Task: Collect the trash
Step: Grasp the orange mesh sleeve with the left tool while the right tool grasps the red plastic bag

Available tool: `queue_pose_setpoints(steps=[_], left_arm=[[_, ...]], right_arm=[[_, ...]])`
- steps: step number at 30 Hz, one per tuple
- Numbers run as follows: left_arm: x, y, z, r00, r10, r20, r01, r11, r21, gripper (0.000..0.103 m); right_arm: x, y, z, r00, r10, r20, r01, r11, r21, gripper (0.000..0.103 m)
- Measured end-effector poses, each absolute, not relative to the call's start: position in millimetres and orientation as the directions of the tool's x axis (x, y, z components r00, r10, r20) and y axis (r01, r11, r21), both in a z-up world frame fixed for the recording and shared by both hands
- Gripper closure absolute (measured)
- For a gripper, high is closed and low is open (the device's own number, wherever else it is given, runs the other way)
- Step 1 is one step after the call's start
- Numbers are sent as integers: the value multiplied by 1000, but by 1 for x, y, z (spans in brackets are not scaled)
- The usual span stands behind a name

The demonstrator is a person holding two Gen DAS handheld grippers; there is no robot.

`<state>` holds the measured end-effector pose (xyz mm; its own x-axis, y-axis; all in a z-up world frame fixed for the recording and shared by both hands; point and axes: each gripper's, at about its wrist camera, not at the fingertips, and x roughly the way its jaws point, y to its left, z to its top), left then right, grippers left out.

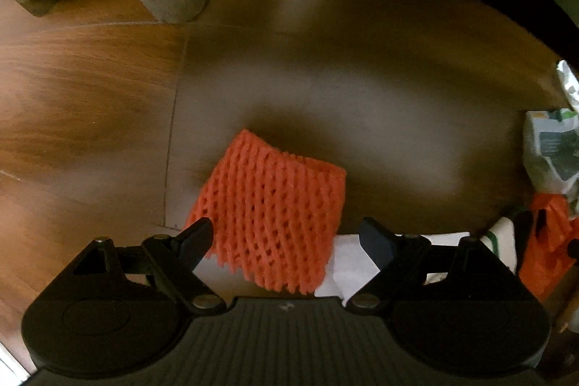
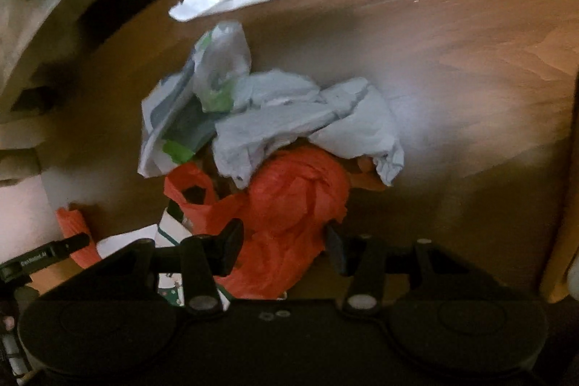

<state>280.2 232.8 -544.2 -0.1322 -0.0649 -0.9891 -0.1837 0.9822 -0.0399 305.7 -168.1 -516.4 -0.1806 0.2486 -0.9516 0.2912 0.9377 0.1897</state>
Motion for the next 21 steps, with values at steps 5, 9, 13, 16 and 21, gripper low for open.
queue_pose_setpoints(steps=[5,9,13,16,21], left_arm=[[278,231,-552,-108,-58,-992,-204,978,-35,18],[275,231,-552,-95,-48,-994,-212,977,-27,24],[276,235,-553,-80,-41,-996,-241,970,-21,35],[276,237,-551,-80,-28,-996,-255,967,-7,44],[276,243,-549,-95,0,-996,-286,958,28,68]], right_arm=[[308,-161,-527,-193,214,-958,257,953,161,52],[309,-158,-533,-195,225,-955,249,953,174,53],[310,-151,-537,-212,209,-955,219,962,162,53],[312,-147,-536,-209,195,-958,197,968,154,56],[307,-137,-525,-177,149,-973,117,985,130,59]])
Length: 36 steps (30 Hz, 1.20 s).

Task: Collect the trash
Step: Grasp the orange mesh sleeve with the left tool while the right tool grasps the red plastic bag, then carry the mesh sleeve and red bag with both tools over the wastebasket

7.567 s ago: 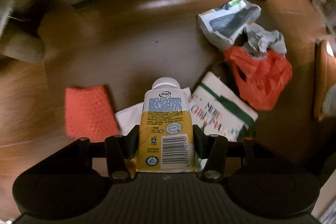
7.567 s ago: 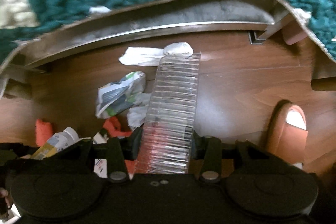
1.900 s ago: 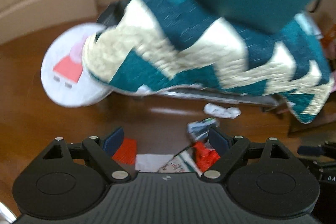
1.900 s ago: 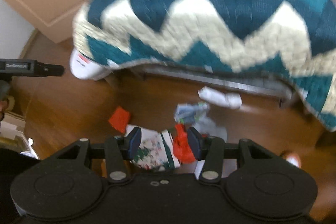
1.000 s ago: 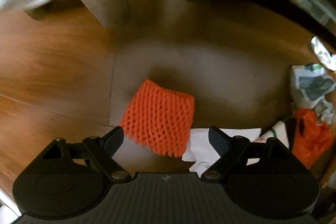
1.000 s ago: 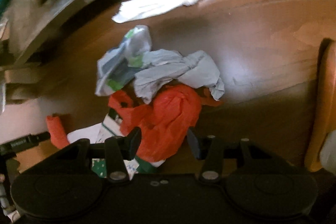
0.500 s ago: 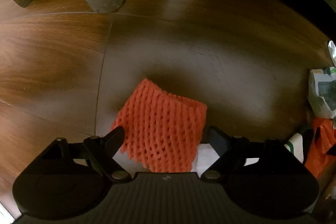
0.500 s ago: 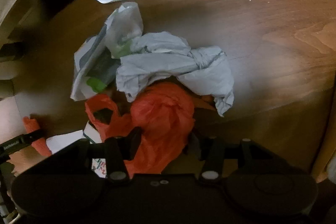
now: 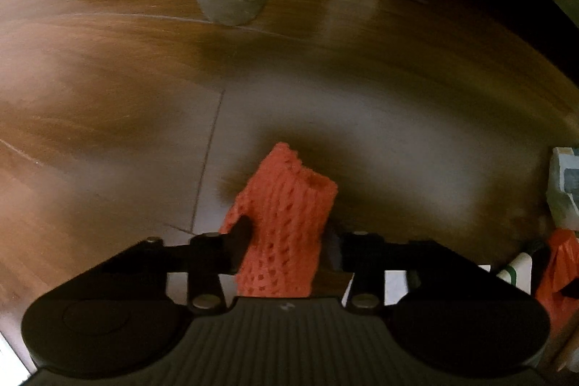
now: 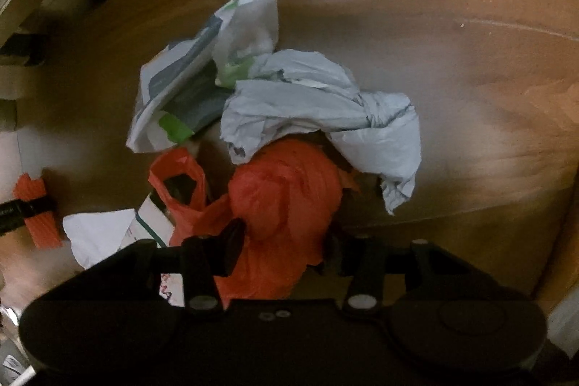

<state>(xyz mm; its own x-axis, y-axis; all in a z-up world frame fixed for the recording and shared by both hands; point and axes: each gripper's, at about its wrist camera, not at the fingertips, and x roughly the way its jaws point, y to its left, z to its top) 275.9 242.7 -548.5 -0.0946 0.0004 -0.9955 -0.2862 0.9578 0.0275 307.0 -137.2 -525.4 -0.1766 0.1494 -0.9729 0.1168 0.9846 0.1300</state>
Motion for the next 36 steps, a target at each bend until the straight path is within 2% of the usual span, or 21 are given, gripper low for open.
queue_pose_setpoints(steps=[3,5,6,16,28,36], left_arm=[[274,251,-542,-81,-24,-996,-321,947,3,77],[272,254,-538,-75,-35,-997,-341,940,-7,78],[271,255,-536,-72,-37,-997,-345,938,-10,79],[248,262,-480,8,-87,-996,-386,919,-83,81],[241,258,-316,198,-101,-975,-304,939,-159,81],[239,239,-186,414,-113,-903,-246,941,-231,81]], right_arm=[[302,-138,-515,-144,143,-979,95,987,131,64],[299,-139,-505,-110,147,-983,71,988,140,74],[296,-137,-501,-102,155,-983,66,987,149,96],[284,-137,-439,-7,166,-986,-31,986,166,97],[254,-134,-295,176,246,-953,-213,955,207,97],[227,-134,-185,335,319,-886,-339,919,202,97]])
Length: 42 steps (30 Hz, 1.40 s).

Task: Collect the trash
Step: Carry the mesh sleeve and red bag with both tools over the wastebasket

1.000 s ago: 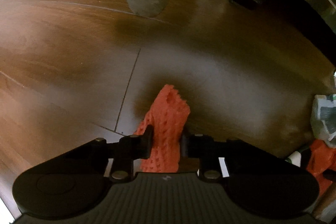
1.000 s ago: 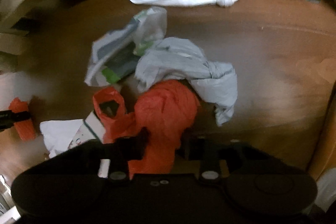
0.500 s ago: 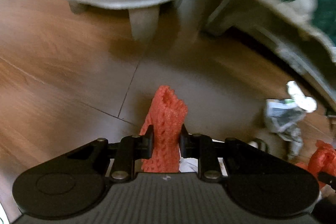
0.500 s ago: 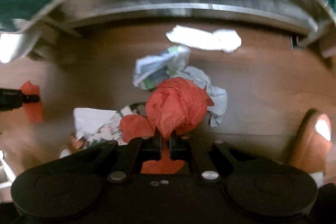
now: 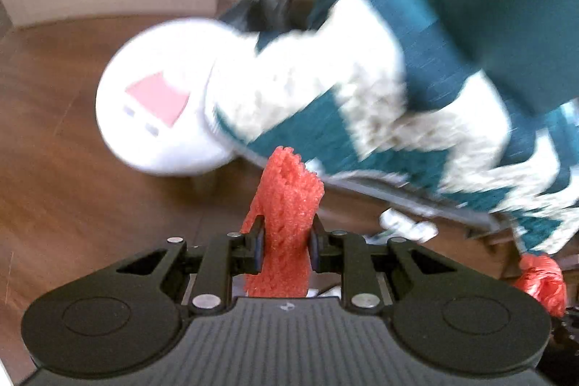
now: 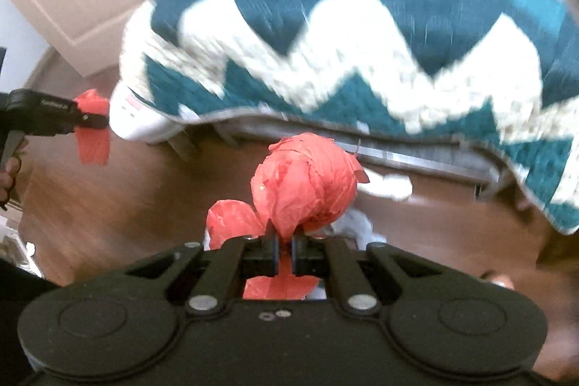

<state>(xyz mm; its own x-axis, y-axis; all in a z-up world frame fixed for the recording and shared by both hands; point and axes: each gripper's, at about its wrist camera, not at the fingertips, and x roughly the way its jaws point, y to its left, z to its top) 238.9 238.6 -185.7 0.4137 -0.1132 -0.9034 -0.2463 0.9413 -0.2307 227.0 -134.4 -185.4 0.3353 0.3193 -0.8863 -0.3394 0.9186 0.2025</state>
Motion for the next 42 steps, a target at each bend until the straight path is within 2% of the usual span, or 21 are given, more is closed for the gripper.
queue_pose_setpoints(steps=[15,26,35,42], left_arm=[[202,161,-2,644,-130,-754,-65,973,-223,81],[221,109,110,753,-138,-643,31,984,-175,81],[268,77,180,811,-122,-572,63,990,-123,81],[316,59,198,821,-96,-562,70,995,-68,81]], right_arm=[[187,-148,-7,577,426,-697,-505,856,105,97],[217,-147,105,718,442,-537,-544,838,-38,97],[265,-130,162,804,405,-435,-492,864,-104,97],[308,-115,172,835,360,-415,-454,878,-151,97]])
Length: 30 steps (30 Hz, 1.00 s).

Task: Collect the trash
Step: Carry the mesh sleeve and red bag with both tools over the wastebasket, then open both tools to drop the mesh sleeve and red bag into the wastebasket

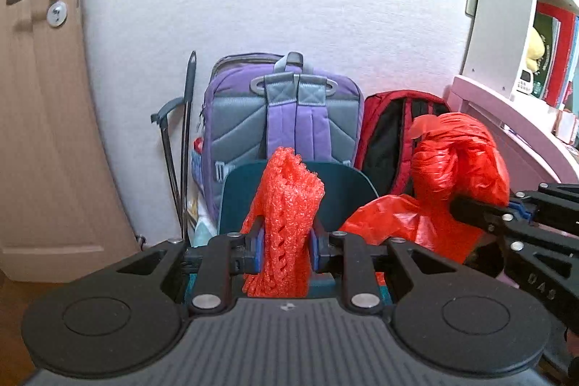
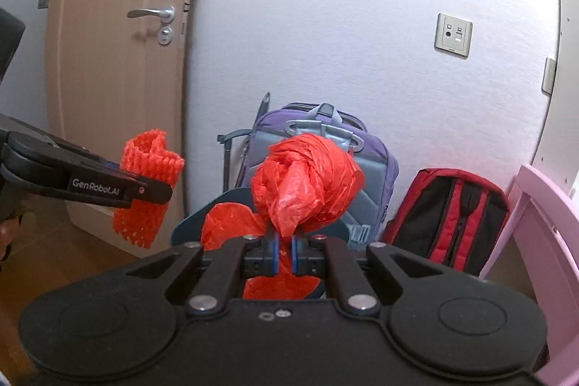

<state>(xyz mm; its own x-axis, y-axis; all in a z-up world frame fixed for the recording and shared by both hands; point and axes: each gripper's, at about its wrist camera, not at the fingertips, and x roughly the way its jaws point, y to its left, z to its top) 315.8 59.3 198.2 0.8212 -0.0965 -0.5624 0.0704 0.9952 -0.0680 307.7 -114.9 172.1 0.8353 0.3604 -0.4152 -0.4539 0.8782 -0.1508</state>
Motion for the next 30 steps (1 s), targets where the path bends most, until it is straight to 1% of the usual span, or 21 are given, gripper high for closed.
queue_pose_setpoints(steps=[6,11,21,24,25,27,30], left_arm=[[356,54,178,800,-84,-594,63,996,-56,81],[392,52,148,765,-74,-639,60,997,-44,81],[440,46,91,686,-63,-725,81,997,-10,81],[450,45,79,665,-64,-744,86,996,-9,81],[452,45,76,659,-66,-750,88,996,-10,81],[456,44,71,654,-56,-755,85,996,0,81],[461,44,63,636,-61,-769,85,996,-8,80]], right_arm=[[353,-108,158,827,331,-454,-430,893,-132,96],[386,-105,133,785,333,-522,-438,895,-87,96],[424,-87,82,685,336,-646,-502,861,-85,95],[430,-82,71,664,334,-669,-515,853,-86,94],[430,-81,68,658,335,-674,-520,850,-84,91],[433,-79,64,651,334,-681,-523,848,-85,88],[435,-77,59,646,328,-690,-522,849,-85,88]])
